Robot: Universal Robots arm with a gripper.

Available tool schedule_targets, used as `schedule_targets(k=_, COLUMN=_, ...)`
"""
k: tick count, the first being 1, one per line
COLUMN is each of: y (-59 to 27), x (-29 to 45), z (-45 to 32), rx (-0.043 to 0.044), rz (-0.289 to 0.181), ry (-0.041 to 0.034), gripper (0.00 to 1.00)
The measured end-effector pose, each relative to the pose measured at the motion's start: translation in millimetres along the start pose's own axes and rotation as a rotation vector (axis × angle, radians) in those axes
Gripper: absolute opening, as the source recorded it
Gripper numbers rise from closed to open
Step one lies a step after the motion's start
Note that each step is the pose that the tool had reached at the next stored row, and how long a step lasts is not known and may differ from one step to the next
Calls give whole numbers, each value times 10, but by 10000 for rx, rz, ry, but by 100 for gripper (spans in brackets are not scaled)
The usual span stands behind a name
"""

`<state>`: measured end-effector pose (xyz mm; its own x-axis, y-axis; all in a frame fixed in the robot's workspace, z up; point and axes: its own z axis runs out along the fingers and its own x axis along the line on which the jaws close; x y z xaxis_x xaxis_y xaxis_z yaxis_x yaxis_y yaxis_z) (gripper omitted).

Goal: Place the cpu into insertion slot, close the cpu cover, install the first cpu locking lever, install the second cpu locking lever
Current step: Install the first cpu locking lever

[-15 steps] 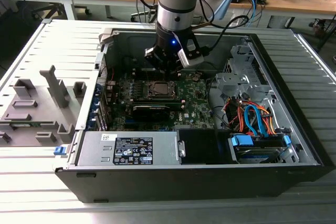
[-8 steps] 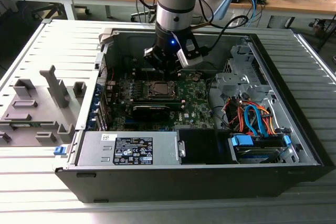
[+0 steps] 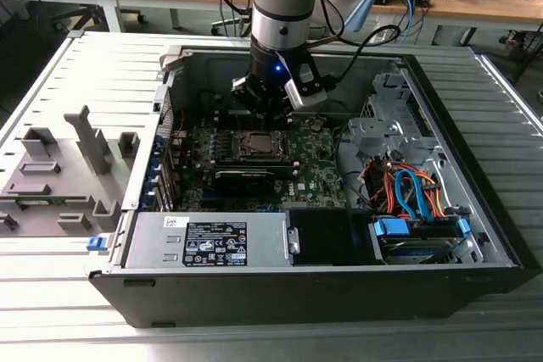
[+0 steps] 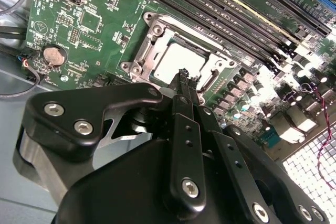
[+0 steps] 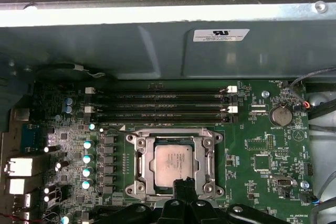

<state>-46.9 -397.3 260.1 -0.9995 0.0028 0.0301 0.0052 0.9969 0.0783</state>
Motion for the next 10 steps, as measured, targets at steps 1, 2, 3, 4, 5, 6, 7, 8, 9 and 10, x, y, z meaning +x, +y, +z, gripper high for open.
schedule_targets(k=1, y=0, x=1, z=0, rx=1, rz=0, ry=0, gripper=11)
schedule_targets(k=2, y=-1, x=4, z=0, rx=0, rz=0, ry=0, gripper=11)
schedule_targets(k=3, y=-1, x=5, z=0, rx=0, rz=0, ry=0, gripper=11)
schedule_targets(k=4, y=-3, x=10, z=0, rx=0, rz=0, ry=0, gripper=11)
schedule_targets(k=5, y=-4, x=15, z=0, rx=0, rz=-1, ry=0, gripper=11)
schedule_targets(k=6, y=-5, x=16, z=0, rx=-1, rz=-1, ry=0, gripper=11)
schedule_targets(k=7, y=-5, x=18, z=0, rx=-1, rz=-1, ry=0, gripper=11)
schedule_targets(k=8, y=-5, x=20, z=0, rx=-1, rz=0, ry=0, gripper=11)
schedule_targets(k=9, y=-6, x=22, z=0, rx=-2, rz=0, ry=0, gripper=11)
schedule_targets(k=10, y=-6, x=23, z=0, rx=-2, rz=0, ry=0, gripper=11)
